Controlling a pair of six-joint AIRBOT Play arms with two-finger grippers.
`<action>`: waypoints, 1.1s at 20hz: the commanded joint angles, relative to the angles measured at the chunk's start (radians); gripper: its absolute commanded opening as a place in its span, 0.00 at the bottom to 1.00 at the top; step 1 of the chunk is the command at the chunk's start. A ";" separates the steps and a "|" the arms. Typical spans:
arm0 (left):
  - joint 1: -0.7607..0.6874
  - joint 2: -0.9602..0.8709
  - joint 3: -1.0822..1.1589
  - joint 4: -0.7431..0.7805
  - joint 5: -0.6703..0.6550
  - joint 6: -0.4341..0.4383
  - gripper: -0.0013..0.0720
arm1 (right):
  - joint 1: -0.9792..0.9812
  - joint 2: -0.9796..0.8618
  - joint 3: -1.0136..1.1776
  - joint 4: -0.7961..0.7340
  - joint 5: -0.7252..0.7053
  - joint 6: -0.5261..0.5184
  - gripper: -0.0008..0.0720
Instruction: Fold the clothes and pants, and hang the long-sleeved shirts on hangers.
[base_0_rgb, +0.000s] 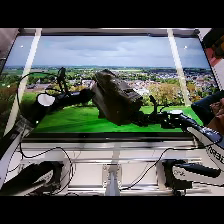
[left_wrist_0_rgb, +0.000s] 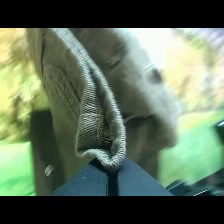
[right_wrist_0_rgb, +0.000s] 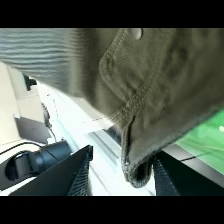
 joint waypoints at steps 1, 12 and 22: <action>-0.001 0.079 0.000 -0.103 0.072 0.000 0.04 | 0.001 0.000 0.000 0.040 0.042 -0.044 0.60; -0.001 0.122 0.000 -0.137 0.137 0.001 0.03 | 0.161 0.000 0.000 0.127 0.044 -0.042 0.08; 0.000 0.325 0.041 -0.136 0.234 0.354 0.03 | 0.066 0.026 0.341 0.187 0.512 0.004 0.07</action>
